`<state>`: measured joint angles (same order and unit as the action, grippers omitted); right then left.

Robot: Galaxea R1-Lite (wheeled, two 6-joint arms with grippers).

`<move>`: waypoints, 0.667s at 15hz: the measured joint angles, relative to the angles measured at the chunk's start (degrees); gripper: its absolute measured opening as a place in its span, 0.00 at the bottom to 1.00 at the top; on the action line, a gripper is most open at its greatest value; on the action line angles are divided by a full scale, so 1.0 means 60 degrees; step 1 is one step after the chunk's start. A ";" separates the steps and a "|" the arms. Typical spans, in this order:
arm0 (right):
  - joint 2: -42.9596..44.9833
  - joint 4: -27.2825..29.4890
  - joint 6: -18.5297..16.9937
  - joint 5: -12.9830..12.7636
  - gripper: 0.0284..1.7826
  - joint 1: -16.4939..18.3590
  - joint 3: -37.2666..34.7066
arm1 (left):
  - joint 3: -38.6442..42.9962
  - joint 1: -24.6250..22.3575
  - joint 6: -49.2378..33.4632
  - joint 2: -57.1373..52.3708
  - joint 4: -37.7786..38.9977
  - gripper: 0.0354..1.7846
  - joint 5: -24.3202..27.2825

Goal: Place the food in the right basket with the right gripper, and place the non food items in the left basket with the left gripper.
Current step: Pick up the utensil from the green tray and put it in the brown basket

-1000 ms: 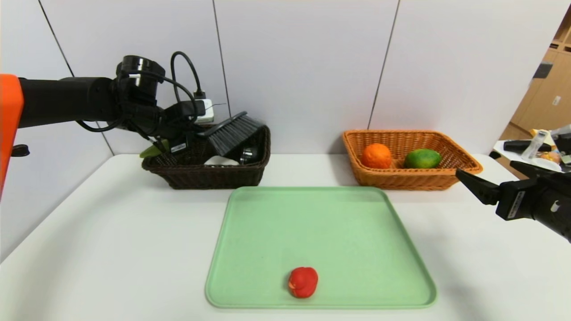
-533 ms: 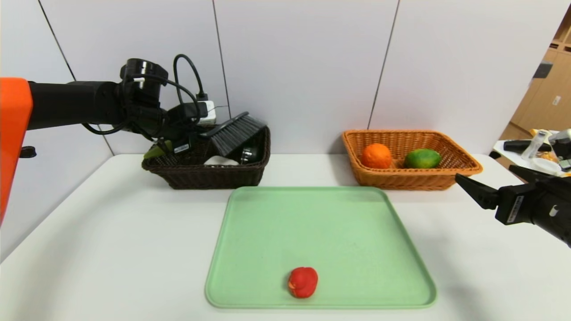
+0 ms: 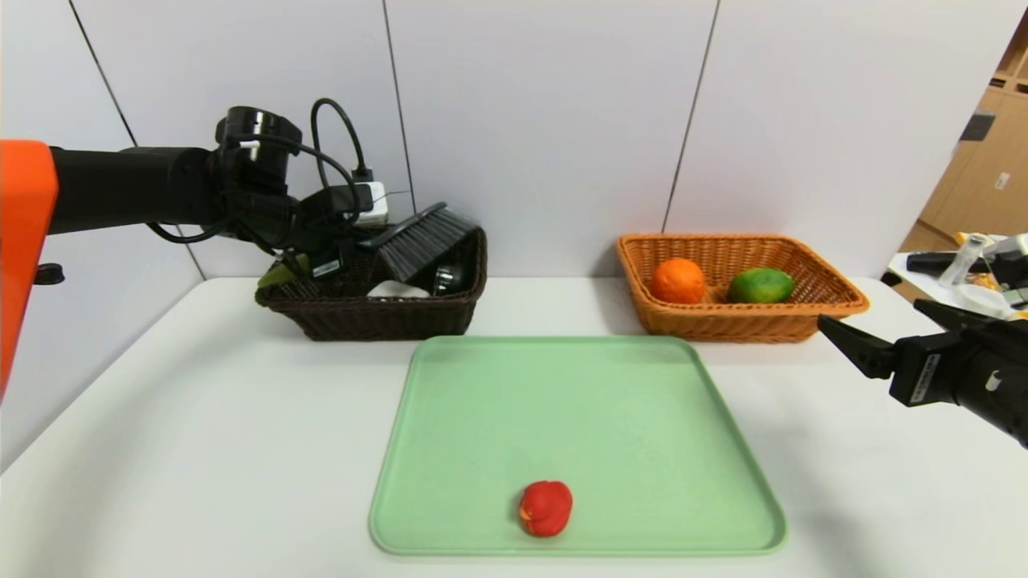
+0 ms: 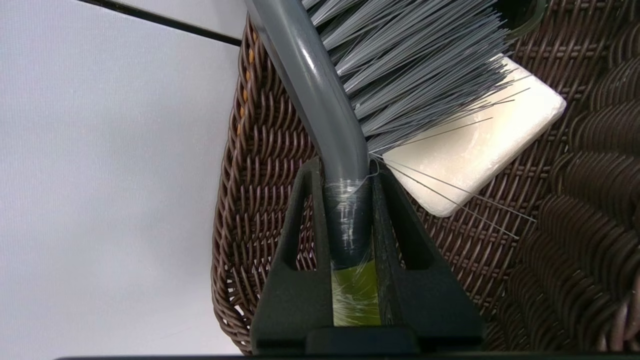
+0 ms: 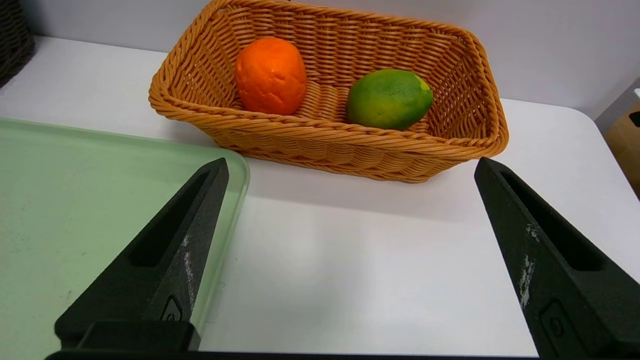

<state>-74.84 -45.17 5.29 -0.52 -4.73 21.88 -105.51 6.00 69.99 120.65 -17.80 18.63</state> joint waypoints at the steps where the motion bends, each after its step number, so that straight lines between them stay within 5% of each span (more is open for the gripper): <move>1: -0.0008 0.0000 -0.0004 0.0000 0.95 0.0000 0.0000 | 0.0022 0.0000 -0.0002 -0.0018 -0.0014 0.14 -0.0022; 3: -0.0016 0.0000 0.0000 -0.0004 0.95 0.0000 0.0000 | 0.0041 0.0006 -0.0024 -0.0065 -0.0037 0.18 -0.0091; 10: -0.0124 -0.0014 0.0004 0.0000 0.95 0.0000 0.0026 | 0.0041 0.0010 -0.0213 -0.0112 0.0014 0.64 -0.0150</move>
<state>-75.58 -45.25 5.32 -0.52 -4.73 22.04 -105.27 6.06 68.71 119.98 -17.71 17.73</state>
